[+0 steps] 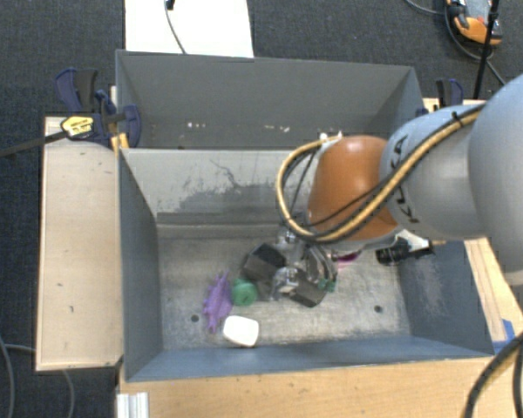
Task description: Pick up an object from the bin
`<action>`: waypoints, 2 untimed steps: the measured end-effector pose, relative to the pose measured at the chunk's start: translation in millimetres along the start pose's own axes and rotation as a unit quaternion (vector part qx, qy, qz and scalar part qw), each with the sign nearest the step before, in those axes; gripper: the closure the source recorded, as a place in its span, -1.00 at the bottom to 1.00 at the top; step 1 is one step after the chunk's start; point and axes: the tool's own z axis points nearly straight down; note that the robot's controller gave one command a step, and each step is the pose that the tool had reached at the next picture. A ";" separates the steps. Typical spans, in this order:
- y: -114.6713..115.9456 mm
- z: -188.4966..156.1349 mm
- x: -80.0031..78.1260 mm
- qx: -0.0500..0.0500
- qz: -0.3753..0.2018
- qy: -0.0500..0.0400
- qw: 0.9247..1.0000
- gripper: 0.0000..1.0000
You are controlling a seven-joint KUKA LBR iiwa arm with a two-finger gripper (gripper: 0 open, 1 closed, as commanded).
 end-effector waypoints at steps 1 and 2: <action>0.0 0.0 0.0 0.000 0.000 0.000 1.000 1.00; -0.5 -3.4 1.3 0.002 0.000 0.003 1.000 1.00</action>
Offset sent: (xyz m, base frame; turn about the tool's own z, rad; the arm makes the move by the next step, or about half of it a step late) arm 0.0000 0.0000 0.0786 -0.0004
